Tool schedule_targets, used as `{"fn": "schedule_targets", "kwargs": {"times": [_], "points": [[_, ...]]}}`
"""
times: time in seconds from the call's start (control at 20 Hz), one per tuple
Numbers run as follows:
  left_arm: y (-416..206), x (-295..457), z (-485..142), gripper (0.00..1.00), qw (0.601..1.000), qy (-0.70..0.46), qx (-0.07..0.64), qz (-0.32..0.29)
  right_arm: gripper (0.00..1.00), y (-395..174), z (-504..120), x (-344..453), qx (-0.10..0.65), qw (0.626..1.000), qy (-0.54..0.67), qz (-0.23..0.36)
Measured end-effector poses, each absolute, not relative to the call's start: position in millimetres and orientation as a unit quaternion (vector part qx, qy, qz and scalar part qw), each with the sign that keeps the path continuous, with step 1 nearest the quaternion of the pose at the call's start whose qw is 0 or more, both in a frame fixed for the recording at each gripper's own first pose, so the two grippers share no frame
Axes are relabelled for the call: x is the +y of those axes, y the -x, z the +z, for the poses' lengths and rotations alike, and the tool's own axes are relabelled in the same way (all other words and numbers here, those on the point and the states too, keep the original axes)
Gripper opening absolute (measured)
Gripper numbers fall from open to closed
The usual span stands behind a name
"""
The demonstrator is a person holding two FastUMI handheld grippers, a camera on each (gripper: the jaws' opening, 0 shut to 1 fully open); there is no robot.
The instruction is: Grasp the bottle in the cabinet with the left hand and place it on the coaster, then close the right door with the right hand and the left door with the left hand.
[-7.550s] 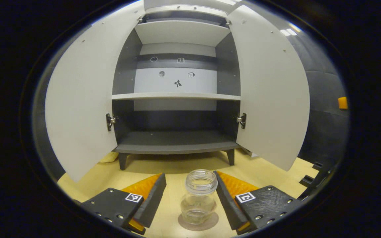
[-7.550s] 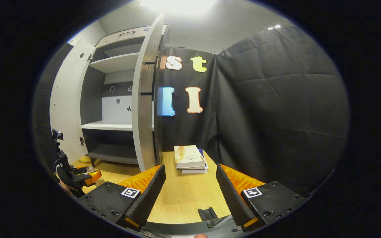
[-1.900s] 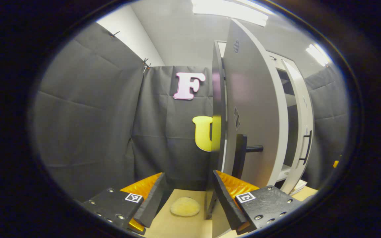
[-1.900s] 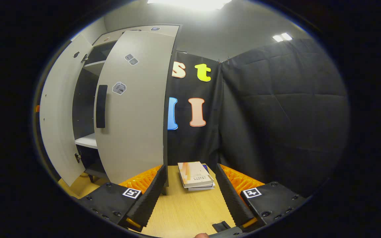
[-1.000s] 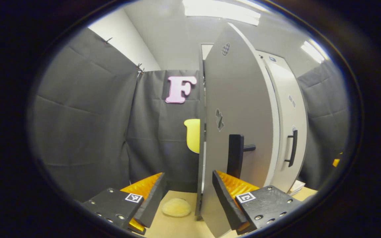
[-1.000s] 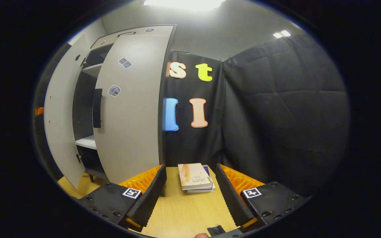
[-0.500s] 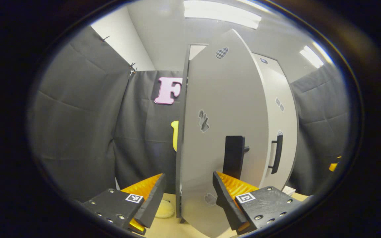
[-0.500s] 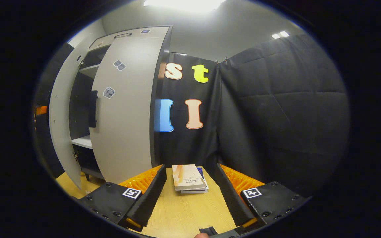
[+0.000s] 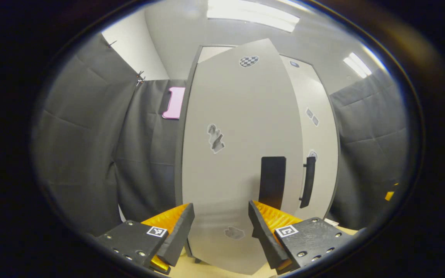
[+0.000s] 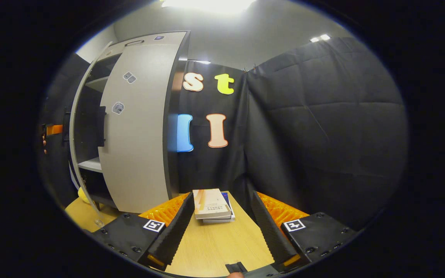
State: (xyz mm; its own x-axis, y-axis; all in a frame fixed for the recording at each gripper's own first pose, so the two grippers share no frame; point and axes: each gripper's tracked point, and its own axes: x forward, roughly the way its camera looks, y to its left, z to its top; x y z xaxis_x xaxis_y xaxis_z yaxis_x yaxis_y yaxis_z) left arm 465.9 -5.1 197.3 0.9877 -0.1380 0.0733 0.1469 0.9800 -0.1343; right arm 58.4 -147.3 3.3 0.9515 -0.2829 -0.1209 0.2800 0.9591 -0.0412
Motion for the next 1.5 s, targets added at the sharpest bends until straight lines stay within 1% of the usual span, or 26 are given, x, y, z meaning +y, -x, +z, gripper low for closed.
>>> {"fn": "schedule_targets", "kwargs": {"times": [0.3, 0.55, 0.65, 0.7, 0.85, 0.9, 0.95, 1.0, 1.05, 1.1, 1.15, 1.3, 1.35, 1.4, 1.5], "points": [[-470.5, -11.6, 198.1, 0.84, 0.995, 0.059, -0.036, -0.07, 0.95, -48.6, 2.2, -152.0, 0.06, 0.988, 0.008, -0.144], [-459.2, -4.3, 199.8, 0.85, 0.996, 0.063, -0.037, -0.049, 0.95, -53.2, 9.6, -147.5, 0.047, 0.992, 0.001, -0.119], [-435.3, 5.9, 197.9, 0.86, 0.997, 0.054, -0.036, -0.036, 0.95, -57.1, 14.6, -143.6, 0.04, 0.994, -0.002, -0.1], [-421.2, 10.9, 198.8, 0.84, 0.998, 0.049, -0.036, -0.028, 0.95, -59.8, 17.6, -141.1, 0.037, 0.995, -0.004, -0.09], [-387.1, 22.3, 200.8, 0.84, 0.998, 0.041, -0.036, -0.009, 0.96, -65.3, 22.0, -134.1, 0.033, 0.998, 0.001, -0.061], [-378.5, 25.8, 199.0, 0.84, 0.999, 0.038, -0.035, -0.006, 0.92, -65.6, 25.0, -132.4, 0.031, 0.998, 0.003, -0.056], [-367.9, 28.9, 197.1, 0.84, 0.999, 0.034, -0.031, -0.004, 0.92, -64.0, 27.5, -130.3, 0.029, 0.998, 0.003, -0.052], [-359.8, 32.3, 195.6, 0.84, 0.999, 0.031, -0.028, -0.003, 0.95, -62.6, 29.2, -126.8, 0.027, 0.998, 0.002, -0.048], [-351.8, 35.6, 194.2, 0.84, 0.999, 0.028, -0.025, -0.002, 0.95, -59.9, 32.5, -122.4, 0.024, 0.999, -0.001, -0.043], [-344.0, 40.0, 192.2, 0.84, 0.999, 0.026, -0.022, 0.0, 0.92, -58.0, 35.2, -118.3, 0.021, 0.999, -0.001, -0.04], [-335.4, 44.3, 190.9, 0.84, 0.999, 0.025, -0.02, 0.001, 0.95, -56.4, 37.6, -115.0, 0.019, 0.999, 0.0, -0.038], [-317.5, 59.6, 182.7, 0.84, 1.0, 0.019, -0.015, 0.001, 0.95, -51.7, 46.1, -106.8, 0.012, 0.999, -0.004, -0.038], [-314.4, 63.2, 178.9, 0.84, 1.0, 0.015, -0.011, 0.001, 0.92, -48.8, 48.7, -100.0, 0.011, 0.999, -0.008, -0.035], [-310.5, 68.7, 174.6, 0.84, 1.0, 0.013, -0.005, 0.001, 0.95, -42.4, 46.9, -87.8, 0.012, 0.999, -0.012, -0.032], [-295.6, 81.6, 168.7, 0.84, 1.0, 0.01, -0.001, 0.002, 0.95, -34.5, 50.3, -79.3, 0.009, 0.999, -0.013, -0.032]]}}
